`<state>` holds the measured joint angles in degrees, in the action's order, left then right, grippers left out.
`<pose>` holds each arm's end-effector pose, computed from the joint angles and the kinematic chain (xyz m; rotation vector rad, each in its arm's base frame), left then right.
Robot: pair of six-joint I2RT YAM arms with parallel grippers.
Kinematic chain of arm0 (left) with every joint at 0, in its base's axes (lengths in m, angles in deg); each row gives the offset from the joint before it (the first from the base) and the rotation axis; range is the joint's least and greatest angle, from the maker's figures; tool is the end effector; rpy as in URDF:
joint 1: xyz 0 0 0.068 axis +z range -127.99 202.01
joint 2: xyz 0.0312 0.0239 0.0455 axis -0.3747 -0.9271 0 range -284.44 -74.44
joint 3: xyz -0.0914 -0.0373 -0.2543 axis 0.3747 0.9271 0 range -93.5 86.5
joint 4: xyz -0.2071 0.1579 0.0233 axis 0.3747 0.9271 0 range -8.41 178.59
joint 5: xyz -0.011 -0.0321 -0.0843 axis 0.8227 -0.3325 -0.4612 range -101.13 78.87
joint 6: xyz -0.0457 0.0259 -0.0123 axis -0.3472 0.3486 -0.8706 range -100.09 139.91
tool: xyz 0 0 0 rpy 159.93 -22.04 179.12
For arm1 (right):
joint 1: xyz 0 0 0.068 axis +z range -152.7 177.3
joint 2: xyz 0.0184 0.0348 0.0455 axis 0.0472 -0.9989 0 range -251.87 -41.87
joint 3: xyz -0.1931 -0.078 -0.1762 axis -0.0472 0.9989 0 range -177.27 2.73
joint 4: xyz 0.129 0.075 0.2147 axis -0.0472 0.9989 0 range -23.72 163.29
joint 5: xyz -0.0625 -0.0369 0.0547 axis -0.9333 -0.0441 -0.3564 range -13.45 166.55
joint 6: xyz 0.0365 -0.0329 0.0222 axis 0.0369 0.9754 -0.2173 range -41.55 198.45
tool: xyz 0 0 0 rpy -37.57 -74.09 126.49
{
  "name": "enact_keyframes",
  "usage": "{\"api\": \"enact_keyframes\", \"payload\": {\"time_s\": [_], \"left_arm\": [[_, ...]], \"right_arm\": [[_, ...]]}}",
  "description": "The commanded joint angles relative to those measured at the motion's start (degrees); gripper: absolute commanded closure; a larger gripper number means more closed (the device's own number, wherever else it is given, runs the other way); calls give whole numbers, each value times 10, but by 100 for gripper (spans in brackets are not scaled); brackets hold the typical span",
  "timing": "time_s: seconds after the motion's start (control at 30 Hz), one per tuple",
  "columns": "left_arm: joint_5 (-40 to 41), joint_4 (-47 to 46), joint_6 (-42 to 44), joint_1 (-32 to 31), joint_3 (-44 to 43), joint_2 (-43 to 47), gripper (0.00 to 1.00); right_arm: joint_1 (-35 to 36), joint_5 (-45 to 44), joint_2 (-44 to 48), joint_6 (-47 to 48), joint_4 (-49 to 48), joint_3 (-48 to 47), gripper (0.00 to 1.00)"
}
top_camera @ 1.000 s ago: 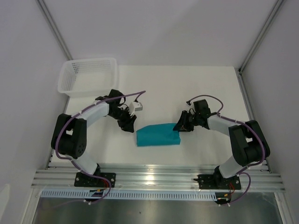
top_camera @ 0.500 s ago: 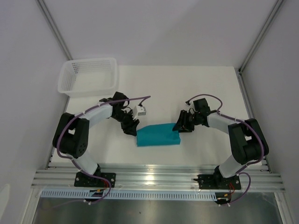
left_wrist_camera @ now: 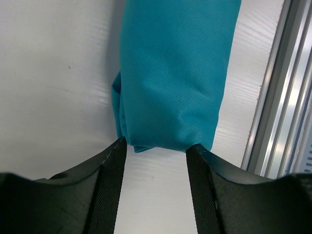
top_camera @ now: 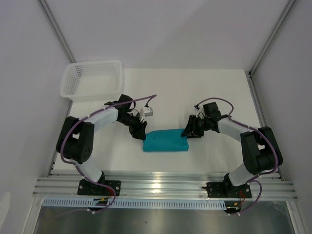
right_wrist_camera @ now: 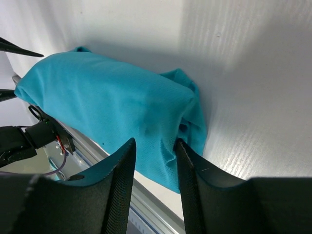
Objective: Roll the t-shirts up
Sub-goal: Roll the tshirt
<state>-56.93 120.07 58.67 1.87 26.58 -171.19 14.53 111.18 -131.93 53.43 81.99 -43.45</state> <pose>0.2804 -0.1301 0.1812 1.3928 2.1805 -1.0230 0.2716 0.1054 0.1618 -0.0447 2.6859 1.0405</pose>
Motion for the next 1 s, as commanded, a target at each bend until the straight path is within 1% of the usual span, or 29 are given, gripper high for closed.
{"api": "enact_keyframes", "payload": {"time_s": [0.0, 0.1, 0.17, 0.2, 0.27, 0.3, 0.33, 0.37, 0.4, 0.5, 0.53, 0.63, 0.67, 0.8, 0.97], "left_arm": [[-61, -28, -37, -2, -14, -3, 46], [-54, -29, -47, -2, -25, -18, 55], [-54, -24, -48, -1, -31, -22, 57], [-53, -25, -55, -1, -34, -25, 62], [-50, -27, -63, -1, -41, -28, 69], [-50, -29, -69, -1, -43, -31, 77], [-47, -32, -75, -1, -44, -34, 82], [-39, -36, -81, -1, -46, -34, 87], [-33, -38, -96, -1, -47, -35, 98], [-7, -55, -128, 2, -46, -38, 99], [-1, -68, -139, 6, -37, -35, 99], [18, -78, -167, 14, -41, -37, 99], [22, -79, -171, 15, -41, -40, 99], [40, -84, -187, 15, -39, -46, 100], [39, -80, -186, 15, -39, -48, 99]], "right_arm": [[-2, 16, 12, -7, -19, 4, 59], [-2, 25, 2, -6, -24, 7, 60], [-3, 25, -3, -6, -27, 9, 62], [-3, 24, -6, -5, -27, 8, 63], [-2, 25, -13, -5, -30, 5, 71], [-3, 27, -15, -6, -31, 3, 74], [-2, 28, -16, -6, -36, 3, 79], [-3, 30, -18, -6, -36, 3, 79], [-2, 30, -18, -6, -36, 3, 79], [-4, 28, -13, 2, -27, 2, 74], [-6, 25, -12, 4, -18, 2, 67], [-7, 16, 10, 4, 0, 6, 59], [-7, 15, 19, 1, 3, 13, 57], [-5, 10, 56, -42, -22, 49, 57], [-1, 20, 38, -68, -62, 70, 63]]}}
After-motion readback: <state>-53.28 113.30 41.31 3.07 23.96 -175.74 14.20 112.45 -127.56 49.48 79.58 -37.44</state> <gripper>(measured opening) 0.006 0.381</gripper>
